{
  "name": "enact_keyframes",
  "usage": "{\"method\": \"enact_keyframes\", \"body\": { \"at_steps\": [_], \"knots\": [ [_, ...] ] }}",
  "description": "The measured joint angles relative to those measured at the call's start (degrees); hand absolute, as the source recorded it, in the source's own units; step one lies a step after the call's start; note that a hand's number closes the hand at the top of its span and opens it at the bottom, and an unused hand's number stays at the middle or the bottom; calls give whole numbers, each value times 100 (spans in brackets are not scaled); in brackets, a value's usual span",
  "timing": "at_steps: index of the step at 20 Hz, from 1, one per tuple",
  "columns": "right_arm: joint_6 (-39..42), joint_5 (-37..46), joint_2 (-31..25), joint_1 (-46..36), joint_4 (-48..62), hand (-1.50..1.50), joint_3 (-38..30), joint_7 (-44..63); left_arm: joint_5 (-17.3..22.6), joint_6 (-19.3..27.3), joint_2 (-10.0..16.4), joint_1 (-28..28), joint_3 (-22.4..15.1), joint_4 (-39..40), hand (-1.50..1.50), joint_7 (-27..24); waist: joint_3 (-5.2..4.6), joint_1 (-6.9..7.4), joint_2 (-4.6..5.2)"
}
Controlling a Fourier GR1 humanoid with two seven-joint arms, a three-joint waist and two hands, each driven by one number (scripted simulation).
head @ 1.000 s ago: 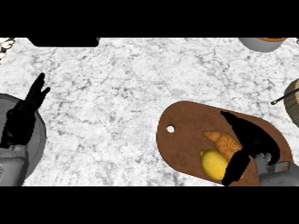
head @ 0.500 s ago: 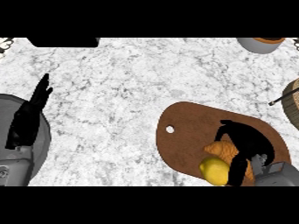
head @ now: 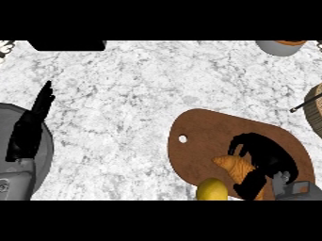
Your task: Pick the croissant from the cutting board and place it in the tiered basket
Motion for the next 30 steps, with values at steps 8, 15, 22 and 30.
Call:
{"method": "enact_keyframes", "body": {
  "at_steps": [8,15,22,30],
  "knots": [
    [-343,520,-1001,1617,-2162,150,845,-1871,24,24,69,119,153,8,0,30,31,-228,-66],
    [-1359,159,-1150,2658,-3512,150,-122,-3012,24,60,84,216,224,-35,0,17,35,-332,-66],
    [-1823,-355,-1084,2659,-3696,150,-1648,-3620,11,49,44,243,182,-120,0,44,27,-273,-40],
    [-1130,-2113,-1934,1971,-3691,150,-4122,-3460,-33,4,7,93,110,-98,0,83,19,-155,-13]
  ]
}}
